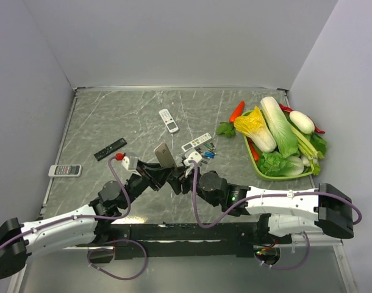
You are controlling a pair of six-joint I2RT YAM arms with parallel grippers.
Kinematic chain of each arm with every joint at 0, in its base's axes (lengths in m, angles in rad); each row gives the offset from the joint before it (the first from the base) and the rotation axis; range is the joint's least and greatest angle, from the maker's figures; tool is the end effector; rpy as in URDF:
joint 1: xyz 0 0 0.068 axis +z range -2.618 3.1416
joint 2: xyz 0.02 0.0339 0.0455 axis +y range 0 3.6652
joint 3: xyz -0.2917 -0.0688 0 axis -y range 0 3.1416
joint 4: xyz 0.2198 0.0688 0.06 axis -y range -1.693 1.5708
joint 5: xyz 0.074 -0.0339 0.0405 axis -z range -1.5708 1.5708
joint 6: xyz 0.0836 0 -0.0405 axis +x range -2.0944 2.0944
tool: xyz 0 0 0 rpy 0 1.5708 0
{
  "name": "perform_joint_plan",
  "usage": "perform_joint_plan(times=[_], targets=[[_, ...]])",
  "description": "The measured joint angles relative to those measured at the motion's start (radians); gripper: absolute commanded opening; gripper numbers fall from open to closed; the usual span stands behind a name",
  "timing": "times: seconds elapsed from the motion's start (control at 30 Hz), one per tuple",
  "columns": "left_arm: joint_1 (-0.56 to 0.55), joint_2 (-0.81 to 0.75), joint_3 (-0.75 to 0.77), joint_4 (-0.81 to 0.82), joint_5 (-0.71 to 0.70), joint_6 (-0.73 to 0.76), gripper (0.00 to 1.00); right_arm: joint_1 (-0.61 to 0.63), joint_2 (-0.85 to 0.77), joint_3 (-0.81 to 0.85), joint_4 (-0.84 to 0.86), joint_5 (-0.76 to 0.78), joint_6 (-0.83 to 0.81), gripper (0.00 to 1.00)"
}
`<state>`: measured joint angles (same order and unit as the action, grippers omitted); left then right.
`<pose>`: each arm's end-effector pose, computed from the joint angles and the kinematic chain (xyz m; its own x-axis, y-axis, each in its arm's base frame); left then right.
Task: Load the batteries into the remote control
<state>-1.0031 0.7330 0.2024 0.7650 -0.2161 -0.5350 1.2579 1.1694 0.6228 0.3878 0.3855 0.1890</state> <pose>0.1090 -0.1375 0.2853 -0.2553 -0.5259 -0.8114 0.6757 0.5032 -0.5387 0.1144 0.2515 0.2951 -0.1920 -0.0278 -0.9810 -0.7445 0.6554 0.1271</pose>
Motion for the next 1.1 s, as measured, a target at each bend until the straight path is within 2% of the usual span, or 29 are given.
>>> perform_joint_plan(times=[0.03,0.1,0.13,0.2,0.3,0.53,0.77,0.87,0.97,1.0,1.07,1.1], targets=[[0.0,-0.017,-0.002,-0.016,0.0,0.0,0.01,0.0,-0.005,0.0,-0.004,-0.014,-0.005,0.59],[-0.002,-0.056,-0.006,-0.048,0.001,0.001,0.01,-0.002,-0.023,0.0,-0.023,-0.045,-0.021,0.68],[-0.005,-0.074,-0.006,-0.064,0.002,0.001,0.01,-0.006,-0.039,0.0,-0.039,-0.069,-0.029,0.76],[-0.006,-0.114,-0.01,-0.1,0.008,0.009,0.01,-0.024,-0.092,0.0,-0.078,-0.127,-0.028,0.86],[-0.004,-0.152,-0.012,-0.141,0.015,0.027,0.01,-0.067,-0.178,0.025,-0.154,-0.214,-0.032,0.95],[0.001,-0.13,-0.01,-0.19,0.113,0.068,0.01,-0.237,-0.234,0.189,-0.278,-0.476,-0.024,0.98],[0.001,-0.045,0.033,-0.212,0.262,0.089,0.01,-0.324,-0.129,0.262,-0.342,-0.657,0.012,0.98],[0.001,-0.034,0.048,-0.209,0.309,0.092,0.01,-0.33,-0.077,0.275,-0.363,-0.722,0.028,0.91],[0.001,-0.029,0.056,-0.206,0.351,0.096,0.01,-0.341,-0.058,0.275,-0.377,-0.783,0.046,0.68],[0.001,-0.029,0.057,-0.205,0.36,0.097,0.01,-0.348,-0.056,0.275,-0.376,-0.803,0.055,0.54],[0.001,-0.028,0.058,-0.203,0.373,0.097,0.03,-0.359,-0.056,0.272,-0.363,-0.837,0.071,0.37],[0.002,-0.026,0.058,-0.202,0.376,0.095,0.06,-0.364,-0.056,0.271,-0.353,-0.859,0.08,0.22]])
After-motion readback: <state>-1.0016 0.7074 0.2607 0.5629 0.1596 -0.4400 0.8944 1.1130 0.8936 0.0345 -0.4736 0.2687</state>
